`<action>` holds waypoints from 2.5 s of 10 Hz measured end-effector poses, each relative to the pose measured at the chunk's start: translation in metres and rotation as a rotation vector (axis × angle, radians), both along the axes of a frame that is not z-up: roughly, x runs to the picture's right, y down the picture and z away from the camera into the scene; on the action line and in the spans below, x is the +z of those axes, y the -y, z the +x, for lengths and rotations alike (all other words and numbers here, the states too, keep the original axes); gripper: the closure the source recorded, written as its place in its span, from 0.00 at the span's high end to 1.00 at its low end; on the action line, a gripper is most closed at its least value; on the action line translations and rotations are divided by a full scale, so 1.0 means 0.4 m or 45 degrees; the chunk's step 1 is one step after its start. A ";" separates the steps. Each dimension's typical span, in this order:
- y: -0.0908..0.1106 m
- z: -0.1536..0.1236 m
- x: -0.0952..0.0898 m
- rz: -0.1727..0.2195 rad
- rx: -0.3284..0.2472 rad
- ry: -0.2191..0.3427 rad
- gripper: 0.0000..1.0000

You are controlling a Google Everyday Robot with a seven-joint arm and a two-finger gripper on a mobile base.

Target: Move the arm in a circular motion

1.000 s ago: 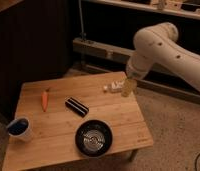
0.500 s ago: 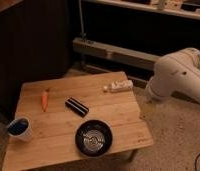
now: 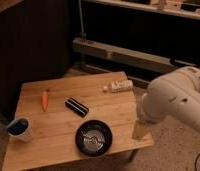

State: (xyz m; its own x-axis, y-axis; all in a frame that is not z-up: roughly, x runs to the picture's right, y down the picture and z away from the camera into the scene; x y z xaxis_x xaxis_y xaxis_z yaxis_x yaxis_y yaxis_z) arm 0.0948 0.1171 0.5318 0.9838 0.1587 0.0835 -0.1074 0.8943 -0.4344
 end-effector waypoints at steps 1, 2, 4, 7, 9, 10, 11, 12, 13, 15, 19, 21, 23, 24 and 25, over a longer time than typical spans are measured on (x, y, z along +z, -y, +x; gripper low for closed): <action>0.001 -0.075 -0.018 0.019 -0.052 0.051 0.80; 0.005 -0.135 -0.033 0.036 -0.095 0.093 0.80; 0.029 -0.278 -0.066 0.075 -0.192 0.208 0.80; 0.111 -0.469 -0.097 0.125 -0.326 0.394 0.80; 0.182 -0.557 -0.103 0.165 -0.377 0.446 0.80; 0.223 -0.595 -0.098 0.186 -0.394 0.459 0.80; 0.274 -0.629 -0.090 0.206 -0.398 0.460 0.80; 0.325 -0.642 -0.068 0.219 -0.387 0.446 0.80; 0.369 -0.643 -0.040 0.225 -0.371 0.430 0.80; 0.460 -0.600 0.038 0.222 -0.306 0.370 0.80; 0.536 -0.407 0.175 0.173 -0.111 0.213 0.80; 0.515 -0.258 0.206 0.145 0.013 0.143 0.80; 0.479 -0.132 0.221 0.123 0.119 0.090 0.80; 0.458 -0.072 0.226 0.110 0.168 0.065 0.80; 0.424 0.002 0.229 0.093 0.226 0.032 0.80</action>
